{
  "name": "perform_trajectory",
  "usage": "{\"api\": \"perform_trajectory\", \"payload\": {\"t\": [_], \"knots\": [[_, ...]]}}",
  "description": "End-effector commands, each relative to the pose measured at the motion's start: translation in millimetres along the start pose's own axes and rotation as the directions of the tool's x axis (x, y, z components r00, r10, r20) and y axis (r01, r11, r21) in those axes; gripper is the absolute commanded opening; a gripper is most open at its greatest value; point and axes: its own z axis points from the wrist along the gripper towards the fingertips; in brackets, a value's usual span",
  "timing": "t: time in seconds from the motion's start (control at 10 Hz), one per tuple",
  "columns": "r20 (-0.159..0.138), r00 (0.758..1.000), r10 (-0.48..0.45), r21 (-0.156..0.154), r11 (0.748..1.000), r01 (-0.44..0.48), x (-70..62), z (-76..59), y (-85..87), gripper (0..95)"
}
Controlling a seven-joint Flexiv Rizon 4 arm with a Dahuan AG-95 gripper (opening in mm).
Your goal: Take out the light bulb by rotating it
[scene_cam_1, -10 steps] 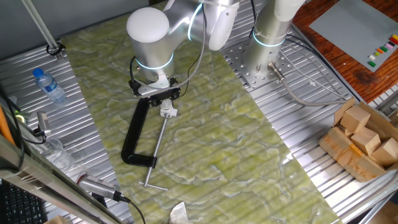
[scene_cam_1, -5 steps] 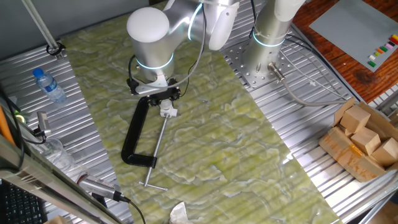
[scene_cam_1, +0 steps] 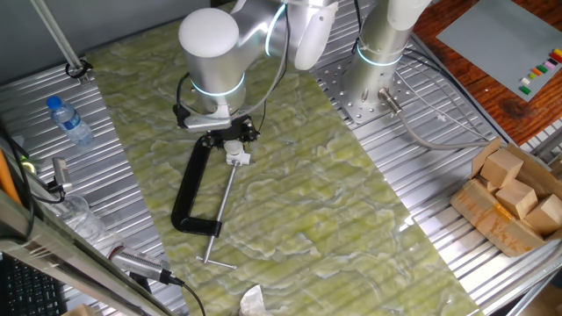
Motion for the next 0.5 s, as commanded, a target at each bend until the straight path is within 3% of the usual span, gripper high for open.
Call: {"api": "perform_trajectory", "payload": {"t": [0.1,0.3,0.4,0.5], "knots": [[0.003,0.919,0.393,-0.003,0.919,-0.393,0.3,-0.6,-0.8,76.0],[0.005,0.82,0.573,-0.016,0.819,-0.573,0.8,-0.9,-1.0,76.0],[0.006,0.795,0.606,-0.028,0.795,-0.606,0.9,-0.9,-1.0,76.0],[0.005,0.753,0.658,-0.054,0.752,-0.656,1.4,-1.0,-1.2,76.0]]}}
